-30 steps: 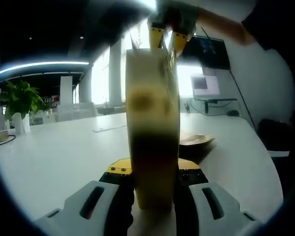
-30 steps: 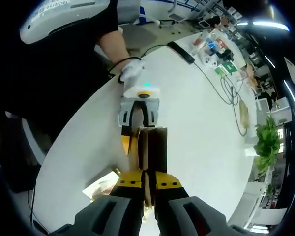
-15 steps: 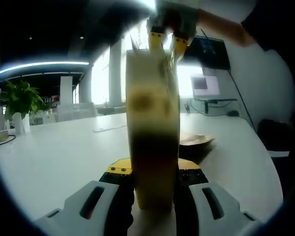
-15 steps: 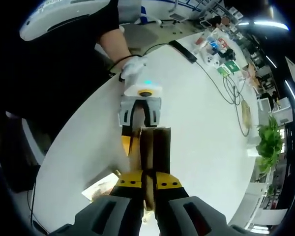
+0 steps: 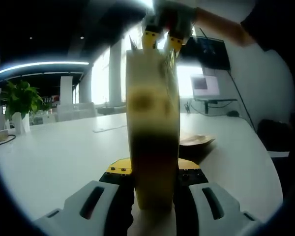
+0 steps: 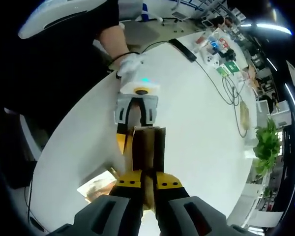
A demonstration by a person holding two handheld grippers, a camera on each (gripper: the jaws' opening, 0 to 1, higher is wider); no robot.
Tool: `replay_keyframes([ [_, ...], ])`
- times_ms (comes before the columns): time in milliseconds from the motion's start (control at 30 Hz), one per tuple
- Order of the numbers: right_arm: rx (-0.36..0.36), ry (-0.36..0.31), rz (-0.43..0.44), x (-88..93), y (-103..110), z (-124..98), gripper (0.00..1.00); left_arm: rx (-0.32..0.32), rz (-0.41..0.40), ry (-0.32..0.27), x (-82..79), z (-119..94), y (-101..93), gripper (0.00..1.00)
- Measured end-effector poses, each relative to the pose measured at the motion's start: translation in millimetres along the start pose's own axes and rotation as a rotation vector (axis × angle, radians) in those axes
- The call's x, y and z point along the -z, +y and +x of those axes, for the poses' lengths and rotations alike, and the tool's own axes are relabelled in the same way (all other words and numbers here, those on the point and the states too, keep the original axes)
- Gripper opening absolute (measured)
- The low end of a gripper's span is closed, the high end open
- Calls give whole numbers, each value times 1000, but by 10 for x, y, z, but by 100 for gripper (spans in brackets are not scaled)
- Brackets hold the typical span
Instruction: Extract single mask from mask box in order stack masks on table
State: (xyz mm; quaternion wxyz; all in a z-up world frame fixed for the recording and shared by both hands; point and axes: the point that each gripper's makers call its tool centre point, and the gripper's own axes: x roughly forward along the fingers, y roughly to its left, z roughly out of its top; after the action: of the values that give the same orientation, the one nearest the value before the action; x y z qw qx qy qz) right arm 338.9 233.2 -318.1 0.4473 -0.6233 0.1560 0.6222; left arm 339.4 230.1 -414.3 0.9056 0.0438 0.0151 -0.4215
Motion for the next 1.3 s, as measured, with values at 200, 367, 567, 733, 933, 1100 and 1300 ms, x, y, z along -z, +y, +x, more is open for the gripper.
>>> replay_keyframes([
  [200,-28,10,-9,10,64,69,4,2,-2,-1,-2,-2,-4,20],
  [367,-28,14,-12,17,76,109,3,3,-2,-1,-2,-3,-4,20],
  [567,-28,15,-16,31,90,161,1,4,-2,-2,-1,-4,1,20],
  [733,-19,13,-25,33,89,200,0,4,-2,-2,-4,-5,-5,20],
  [933,-11,5,-26,34,108,180,0,7,0,-3,-3,-6,-10,20],
  [1100,-4,2,-38,33,140,157,0,9,4,-3,-1,-5,-14,20],
  [1300,26,-10,-37,19,105,57,0,4,0,3,7,-3,-6,20],
])
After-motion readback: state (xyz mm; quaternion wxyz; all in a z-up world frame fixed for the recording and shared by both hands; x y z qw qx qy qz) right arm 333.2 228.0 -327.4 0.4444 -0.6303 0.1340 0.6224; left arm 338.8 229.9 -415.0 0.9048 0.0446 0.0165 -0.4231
